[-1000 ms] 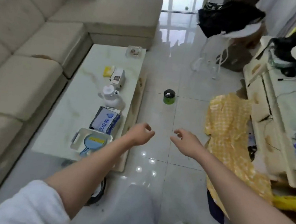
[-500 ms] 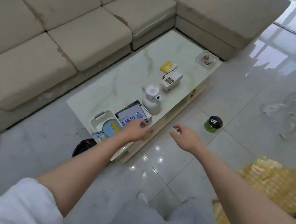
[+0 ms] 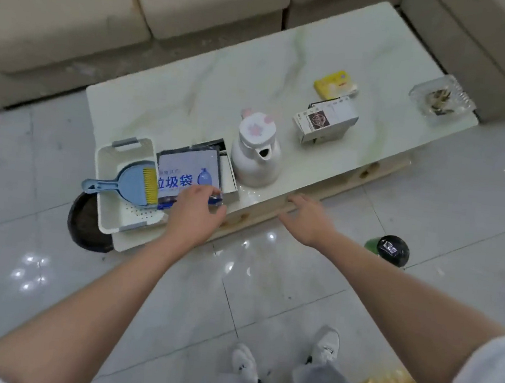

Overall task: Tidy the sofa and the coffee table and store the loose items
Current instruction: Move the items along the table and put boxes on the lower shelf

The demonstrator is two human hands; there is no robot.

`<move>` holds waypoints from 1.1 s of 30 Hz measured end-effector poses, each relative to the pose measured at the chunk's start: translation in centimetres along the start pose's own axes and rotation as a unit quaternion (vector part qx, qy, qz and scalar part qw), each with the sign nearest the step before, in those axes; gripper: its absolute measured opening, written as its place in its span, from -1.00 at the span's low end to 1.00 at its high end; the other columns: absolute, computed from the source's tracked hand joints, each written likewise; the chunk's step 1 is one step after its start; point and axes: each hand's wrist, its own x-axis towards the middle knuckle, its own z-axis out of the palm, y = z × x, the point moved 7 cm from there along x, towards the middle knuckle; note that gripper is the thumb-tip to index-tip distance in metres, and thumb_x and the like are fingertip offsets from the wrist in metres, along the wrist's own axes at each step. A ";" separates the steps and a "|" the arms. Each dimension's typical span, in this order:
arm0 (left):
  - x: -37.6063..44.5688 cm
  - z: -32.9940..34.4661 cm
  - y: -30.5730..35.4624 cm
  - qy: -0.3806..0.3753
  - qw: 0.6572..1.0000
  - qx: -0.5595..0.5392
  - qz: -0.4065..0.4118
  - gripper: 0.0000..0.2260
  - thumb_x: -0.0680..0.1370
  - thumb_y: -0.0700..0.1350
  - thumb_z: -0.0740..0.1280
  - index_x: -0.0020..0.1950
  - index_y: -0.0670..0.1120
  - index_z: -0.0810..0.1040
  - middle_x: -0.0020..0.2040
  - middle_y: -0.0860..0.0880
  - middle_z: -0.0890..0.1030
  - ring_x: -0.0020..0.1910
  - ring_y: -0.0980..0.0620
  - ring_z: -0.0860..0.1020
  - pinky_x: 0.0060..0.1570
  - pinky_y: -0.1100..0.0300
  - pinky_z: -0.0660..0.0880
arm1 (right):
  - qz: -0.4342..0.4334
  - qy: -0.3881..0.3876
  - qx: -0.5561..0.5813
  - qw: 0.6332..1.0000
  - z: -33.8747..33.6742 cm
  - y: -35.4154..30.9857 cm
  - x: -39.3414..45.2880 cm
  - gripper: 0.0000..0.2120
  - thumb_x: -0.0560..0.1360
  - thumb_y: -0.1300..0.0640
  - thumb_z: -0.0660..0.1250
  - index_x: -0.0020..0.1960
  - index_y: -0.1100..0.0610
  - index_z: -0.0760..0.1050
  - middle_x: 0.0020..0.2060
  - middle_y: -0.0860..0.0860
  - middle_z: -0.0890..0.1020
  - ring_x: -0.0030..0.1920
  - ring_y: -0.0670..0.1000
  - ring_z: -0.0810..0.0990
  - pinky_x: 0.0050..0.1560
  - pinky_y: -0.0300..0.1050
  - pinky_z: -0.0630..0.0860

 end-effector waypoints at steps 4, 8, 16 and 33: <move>4.1 4.8 -1.1 0.026 0.988 0.146 0.034 -0.33 0.45 0.14 0.33 0.51 0.04 0.22 0.46 -0.13 0.31 0.46 -0.21 0.22 0.41 -0.16 0.21 | -0.060 0.013 -0.084 0.995 3.9 0.9 7.8 -0.11 0.49 -0.38 0.19 0.56 0.24 0.16 0.56 0.17 0.19 0.58 0.15 0.05 0.54 0.01 0.05; 7.7 6.6 -3.9 0.083 0.965 0.243 0.045 -0.16 0.43 0.16 0.38 0.58 0.09 -0.01 0.59 -0.18 0.02 0.54 -0.33 -0.01 0.48 -0.26 0.04 | -0.055 0.074 -0.165 0.982 6.9 3.5 15.0 0.15 0.39 -0.59 -0.02 0.59 0.28 -0.14 0.60 0.25 -0.09 0.59 0.23 -0.17 0.58 0.14 -0.14; 8.2 8.0 -5.6 0.203 0.940 0.259 0.084 -0.22 0.47 0.05 0.39 0.59 0.10 0.06 0.58 -0.20 0.13 0.53 -0.29 0.12 0.48 -0.21 0.12 | -0.118 0.221 -0.145 0.957 10.6 5.5 18.8 0.24 0.29 -0.69 -0.11 0.61 0.23 -0.09 0.61 0.20 -0.06 0.59 0.22 -0.19 0.54 0.13 -0.27; -0.9 12.0 -0.9 0.425 0.796 0.323 0.284 -0.61 0.62 -0.31 0.11 0.37 -0.07 0.54 0.31 -0.12 0.58 0.23 -0.23 0.57 0.06 -0.11 0.57 | -0.149 0.274 -0.147 0.939 10.7 5.6 18.9 0.27 0.26 -0.70 -0.17 0.60 0.26 -0.03 0.59 0.23 0.03 0.59 0.28 -0.09 0.54 0.20 -0.19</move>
